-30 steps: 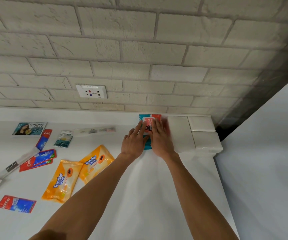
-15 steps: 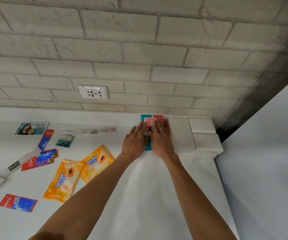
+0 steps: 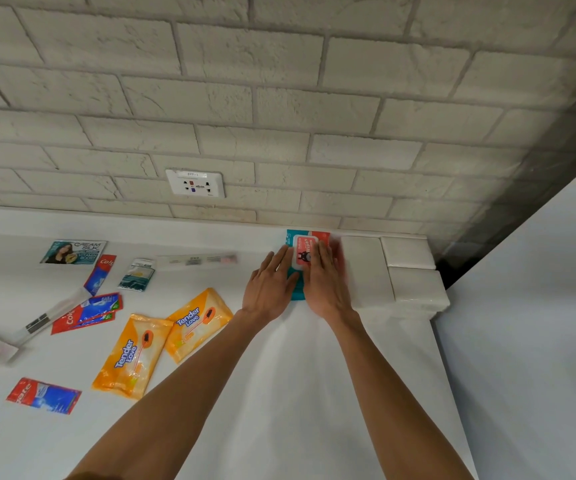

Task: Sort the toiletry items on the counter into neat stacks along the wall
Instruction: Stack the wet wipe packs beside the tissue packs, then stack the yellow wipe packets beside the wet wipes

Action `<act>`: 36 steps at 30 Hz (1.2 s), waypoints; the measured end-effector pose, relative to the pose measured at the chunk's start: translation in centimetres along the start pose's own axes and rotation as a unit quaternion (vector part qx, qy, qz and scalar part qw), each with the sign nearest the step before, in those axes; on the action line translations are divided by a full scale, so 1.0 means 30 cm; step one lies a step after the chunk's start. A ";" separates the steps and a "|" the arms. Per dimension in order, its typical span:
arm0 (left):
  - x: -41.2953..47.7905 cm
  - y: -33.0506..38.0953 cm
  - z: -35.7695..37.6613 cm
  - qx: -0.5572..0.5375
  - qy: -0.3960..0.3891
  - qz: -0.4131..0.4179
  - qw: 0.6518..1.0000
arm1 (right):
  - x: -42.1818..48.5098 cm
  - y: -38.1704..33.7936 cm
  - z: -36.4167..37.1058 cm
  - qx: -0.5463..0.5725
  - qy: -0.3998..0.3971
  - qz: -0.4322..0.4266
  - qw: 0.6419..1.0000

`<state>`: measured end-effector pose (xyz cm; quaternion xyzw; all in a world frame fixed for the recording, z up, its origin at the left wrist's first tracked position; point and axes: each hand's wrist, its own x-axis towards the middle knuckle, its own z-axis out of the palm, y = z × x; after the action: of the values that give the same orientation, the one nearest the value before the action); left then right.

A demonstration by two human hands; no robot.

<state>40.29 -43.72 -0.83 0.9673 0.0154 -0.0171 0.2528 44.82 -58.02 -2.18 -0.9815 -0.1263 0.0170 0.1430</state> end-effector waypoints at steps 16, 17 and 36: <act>-0.327 -0.377 -0.127 -0.039 0.116 -0.049 0.991 | -0.283 -0.391 0.047 0.116 0.022 -0.105 0.987; -0.355 -0.409 -0.128 -0.039 0.107 -0.061 0.992 | -0.300 -0.417 0.070 0.119 0.004 -0.102 0.988; -0.594 -0.722 -0.180 0.076 -0.028 -0.016 0.997 | -0.443 -0.675 0.407 0.071 -0.022 -0.077 0.994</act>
<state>21.80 -22.58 -5.98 0.9824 0.0228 -0.0490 0.1786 26.21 -39.22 -8.13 -0.9555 -0.2034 0.0366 0.2104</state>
